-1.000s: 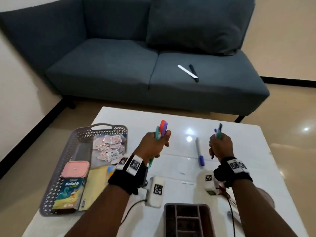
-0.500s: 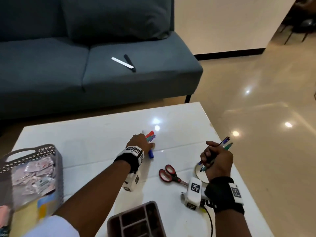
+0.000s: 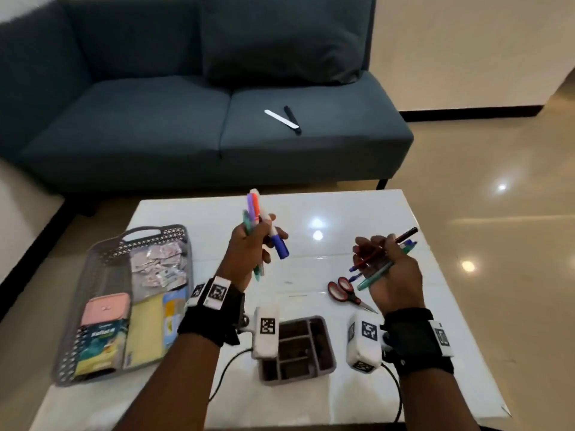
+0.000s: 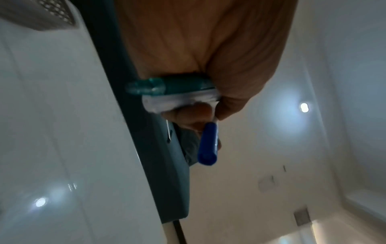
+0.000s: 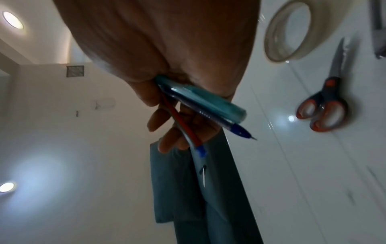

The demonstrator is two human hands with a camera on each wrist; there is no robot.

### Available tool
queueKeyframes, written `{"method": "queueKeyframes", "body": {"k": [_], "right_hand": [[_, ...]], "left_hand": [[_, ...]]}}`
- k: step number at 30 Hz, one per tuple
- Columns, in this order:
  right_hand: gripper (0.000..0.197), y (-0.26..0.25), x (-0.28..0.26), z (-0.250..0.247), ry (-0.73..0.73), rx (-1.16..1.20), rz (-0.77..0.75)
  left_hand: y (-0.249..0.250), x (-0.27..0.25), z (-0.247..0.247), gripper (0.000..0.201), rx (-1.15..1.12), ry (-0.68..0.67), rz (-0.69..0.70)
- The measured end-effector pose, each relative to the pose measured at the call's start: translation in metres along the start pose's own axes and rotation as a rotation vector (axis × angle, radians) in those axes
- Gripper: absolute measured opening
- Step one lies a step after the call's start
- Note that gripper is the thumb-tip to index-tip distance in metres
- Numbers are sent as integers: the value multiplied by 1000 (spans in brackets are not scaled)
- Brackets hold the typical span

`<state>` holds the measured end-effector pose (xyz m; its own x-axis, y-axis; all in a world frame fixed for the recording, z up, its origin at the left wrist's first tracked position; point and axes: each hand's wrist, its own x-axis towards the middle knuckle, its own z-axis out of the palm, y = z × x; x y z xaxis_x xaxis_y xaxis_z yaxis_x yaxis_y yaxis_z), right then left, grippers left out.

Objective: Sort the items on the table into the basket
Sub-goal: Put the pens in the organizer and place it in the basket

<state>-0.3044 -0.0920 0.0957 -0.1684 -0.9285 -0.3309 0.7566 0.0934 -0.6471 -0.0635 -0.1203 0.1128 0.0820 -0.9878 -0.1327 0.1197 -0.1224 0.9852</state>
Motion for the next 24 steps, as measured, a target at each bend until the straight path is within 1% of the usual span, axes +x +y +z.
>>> {"method": "queueKeyframes", "body": {"k": [2,5,7,8,10,13,15,16,18,19,22,24], "right_hand": [[31,20,-17,9,-38,-11,20],[22,48,-37,8,-28,-15,-12],[22,65,-49,4,-3,-33,-24],[22,72,-54,2,9,-49,-19],[22,85,-63,-4,31,-82,-16],[23,94,-68,-13,43,-127,-35],[23,97,-66,-17,53,-153,-56],[23,98,-64,-19,54,-166,-66],[23,99,-59,-22,39,-188,-84],[23,100,-56,-23,32,-200,-87],[22,104,-50,-29,9,-228,-80],[20,107,-45,-35,3,-228,-64]], "left_hand": [[-8,-30,-20,21,-268,105,-28],[-32,-66,-34,21,-627,223,-113],[-47,-87,-38,19,-785,270,-134],[-53,-96,-40,16,-802,278,-124],[-67,-106,-43,17,-755,286,-86],[-83,-112,-40,29,-591,316,-95],[-89,-114,-36,22,-483,372,-103],[-94,-115,-35,24,-447,406,-114],[-102,-117,-32,35,-421,451,-141],[-106,-117,-32,35,-430,465,-151],[-113,-116,-30,26,-432,488,-170],[-115,-114,-28,24,-420,507,-159]]}}
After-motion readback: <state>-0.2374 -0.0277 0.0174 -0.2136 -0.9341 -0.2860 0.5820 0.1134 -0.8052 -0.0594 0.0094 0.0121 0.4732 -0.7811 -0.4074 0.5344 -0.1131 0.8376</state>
